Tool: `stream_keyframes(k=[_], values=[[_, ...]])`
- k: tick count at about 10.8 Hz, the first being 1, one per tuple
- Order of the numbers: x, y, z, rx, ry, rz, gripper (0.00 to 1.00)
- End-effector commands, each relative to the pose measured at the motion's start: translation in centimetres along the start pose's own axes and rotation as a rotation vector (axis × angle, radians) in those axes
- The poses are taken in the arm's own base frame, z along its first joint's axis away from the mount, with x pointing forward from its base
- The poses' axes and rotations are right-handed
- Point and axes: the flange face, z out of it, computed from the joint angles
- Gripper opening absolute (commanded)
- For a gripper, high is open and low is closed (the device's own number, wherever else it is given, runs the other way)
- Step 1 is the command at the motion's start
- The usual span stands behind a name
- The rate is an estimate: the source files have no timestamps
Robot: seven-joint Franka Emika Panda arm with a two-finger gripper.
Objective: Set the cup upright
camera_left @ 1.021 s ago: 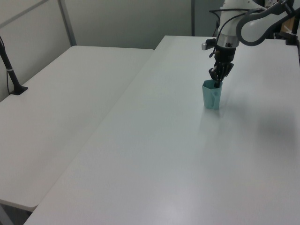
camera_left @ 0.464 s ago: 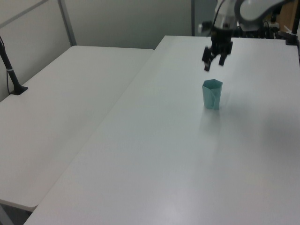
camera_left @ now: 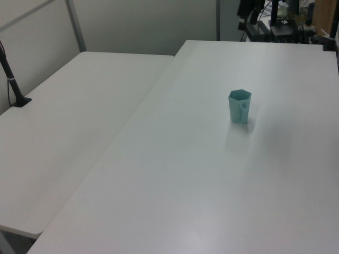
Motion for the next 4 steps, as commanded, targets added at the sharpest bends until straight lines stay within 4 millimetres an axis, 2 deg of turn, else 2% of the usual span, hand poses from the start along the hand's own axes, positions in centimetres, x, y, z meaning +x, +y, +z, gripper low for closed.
stream_keyframes(k=[1,3,4], values=[[-0.1,2.8,1.6,-0.047,-0.12,-0.167,1.0],[0.0,4.3,0.7,-0.055,-0.114,-0.184,1.0],[-0.1,4.4,0.5,-0.055,-0.109,-0.181,1.0]])
